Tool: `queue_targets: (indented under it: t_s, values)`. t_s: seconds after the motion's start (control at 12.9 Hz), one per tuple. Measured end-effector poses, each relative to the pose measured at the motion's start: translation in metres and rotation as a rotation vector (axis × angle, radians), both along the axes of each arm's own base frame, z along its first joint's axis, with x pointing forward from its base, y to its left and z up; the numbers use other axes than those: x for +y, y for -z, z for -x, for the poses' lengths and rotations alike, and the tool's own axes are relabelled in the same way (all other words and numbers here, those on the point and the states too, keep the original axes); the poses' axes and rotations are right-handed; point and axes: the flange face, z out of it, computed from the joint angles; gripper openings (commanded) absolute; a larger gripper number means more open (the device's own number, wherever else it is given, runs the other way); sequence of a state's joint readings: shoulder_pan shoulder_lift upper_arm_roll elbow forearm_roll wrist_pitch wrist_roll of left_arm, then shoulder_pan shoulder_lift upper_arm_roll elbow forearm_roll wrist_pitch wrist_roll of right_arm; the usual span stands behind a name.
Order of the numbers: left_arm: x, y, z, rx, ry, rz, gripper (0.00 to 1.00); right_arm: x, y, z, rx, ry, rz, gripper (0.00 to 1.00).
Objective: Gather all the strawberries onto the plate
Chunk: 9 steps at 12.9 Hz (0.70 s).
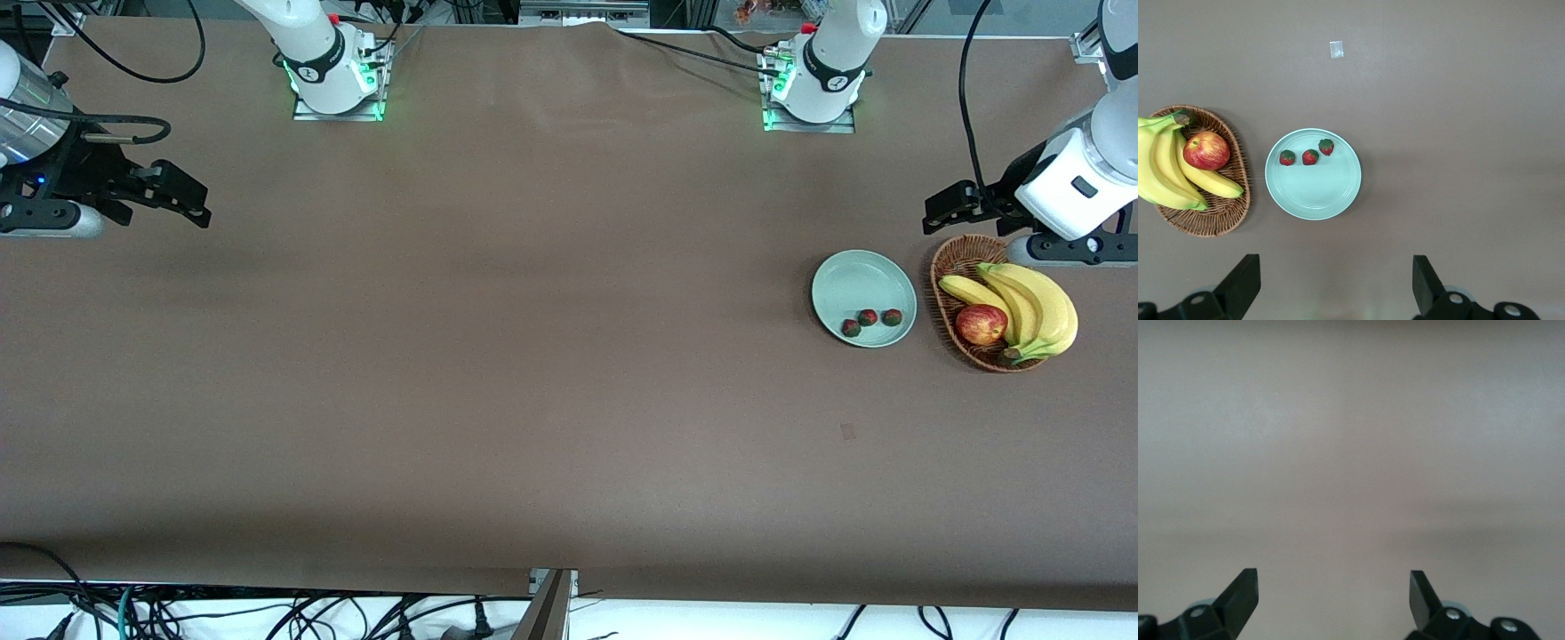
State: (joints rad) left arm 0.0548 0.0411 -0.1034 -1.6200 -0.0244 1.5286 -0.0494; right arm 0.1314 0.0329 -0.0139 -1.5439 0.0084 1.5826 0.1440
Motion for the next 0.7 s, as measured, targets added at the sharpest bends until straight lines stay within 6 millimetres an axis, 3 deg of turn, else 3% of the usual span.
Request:
queue_targets:
  t_s: [0.7]
  values:
    - [-0.0025,-0.003,0.0002,-0.005,0.024,0.002,1.0,0.0,0.0001,0.0002,0.002,0.0,0.0,1.0]
